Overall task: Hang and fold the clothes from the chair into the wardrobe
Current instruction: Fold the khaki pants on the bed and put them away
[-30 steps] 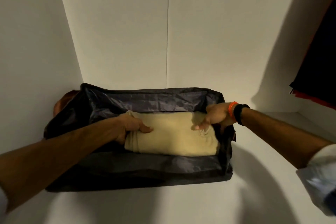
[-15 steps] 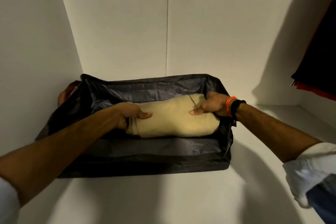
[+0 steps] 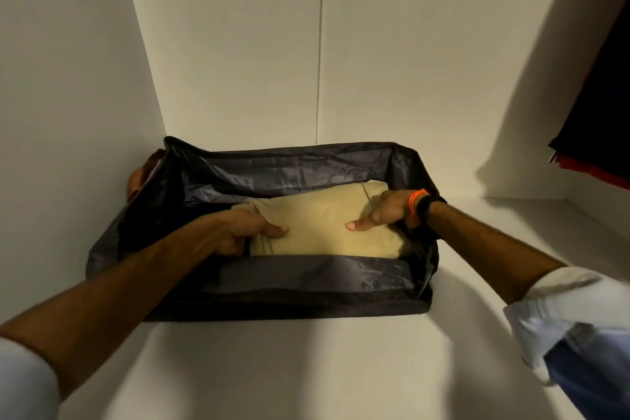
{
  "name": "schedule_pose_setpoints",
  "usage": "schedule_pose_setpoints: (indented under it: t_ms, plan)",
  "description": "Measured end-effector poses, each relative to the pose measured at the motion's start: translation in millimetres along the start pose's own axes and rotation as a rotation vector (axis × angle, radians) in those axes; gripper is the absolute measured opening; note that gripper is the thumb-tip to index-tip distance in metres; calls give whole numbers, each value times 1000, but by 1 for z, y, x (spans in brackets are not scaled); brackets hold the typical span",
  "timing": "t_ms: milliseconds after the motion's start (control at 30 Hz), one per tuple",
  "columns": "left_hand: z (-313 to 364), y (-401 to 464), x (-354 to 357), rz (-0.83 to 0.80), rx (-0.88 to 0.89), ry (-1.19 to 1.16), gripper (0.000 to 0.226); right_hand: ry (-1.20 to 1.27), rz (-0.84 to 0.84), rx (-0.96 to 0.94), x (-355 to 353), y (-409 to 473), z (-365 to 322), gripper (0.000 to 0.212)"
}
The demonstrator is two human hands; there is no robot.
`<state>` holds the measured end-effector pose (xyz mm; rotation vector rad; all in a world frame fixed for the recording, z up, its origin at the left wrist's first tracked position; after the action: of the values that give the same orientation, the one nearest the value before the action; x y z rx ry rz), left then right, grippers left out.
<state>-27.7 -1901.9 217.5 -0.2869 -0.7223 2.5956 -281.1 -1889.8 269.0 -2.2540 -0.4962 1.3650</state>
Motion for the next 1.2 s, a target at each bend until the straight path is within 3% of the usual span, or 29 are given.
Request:
schedule_pose_setpoints:
  t_ms: [100, 200, 267, 367, 500, 567, 667, 767, 1000, 1067, 1133, 1200]
  plan:
    - [1, -2, 7, -22, 27, -14, 49, 152, 99, -27, -11, 7, 5, 91]
    - [6, -15, 10, -171, -7, -29, 50, 142, 267, -94, -42, 5, 3, 95]
    - [9, -28, 8, -248, -82, 188, 51, 30, 338, -136, -52, 3, -4, 89]
    - [24, -39, -3, -56, -115, 702, 36, -286, 379, -68, -43, 7, -13, 79]
    - [55, -34, -16, 330, 44, 912, 41, -526, 386, 92, -23, 8, -11, 61]
    - [62, -17, -14, 341, 118, 1030, 47, -558, 432, 121, -22, -2, -12, 61]
    - [55, 10, -1, 158, 73, 1003, 47, -507, 315, 201, -16, -15, -7, 68]
    - [53, 26, 8, 128, 55, 1014, 44, -29, 22, 200, 6, -14, 5, 79]
    - [45, 34, 19, 72, -42, 964, 85, 402, -120, -4, 26, -7, 3, 64]
    - [41, 36, 17, 17, -48, 814, 97, 397, -75, -5, 35, 1, 2, 68]
    - [39, 36, 15, -39, -31, 690, 111, 336, 88, -31, 30, -1, 0, 73]
    - [41, 33, 12, -55, -14, 608, 105, 348, 205, -59, 17, -8, -2, 80]
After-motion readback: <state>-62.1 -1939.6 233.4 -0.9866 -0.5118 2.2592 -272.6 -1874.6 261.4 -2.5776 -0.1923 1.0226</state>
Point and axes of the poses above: each hand's wrist, its own y-axis towards the middle knuckle, its own x-axis out of the palm, z = x × y, the point moved 6 cm from there along y, towards the middle knuckle, and after that the axes turned 11 degrees about -z, right-handed, at the moved point
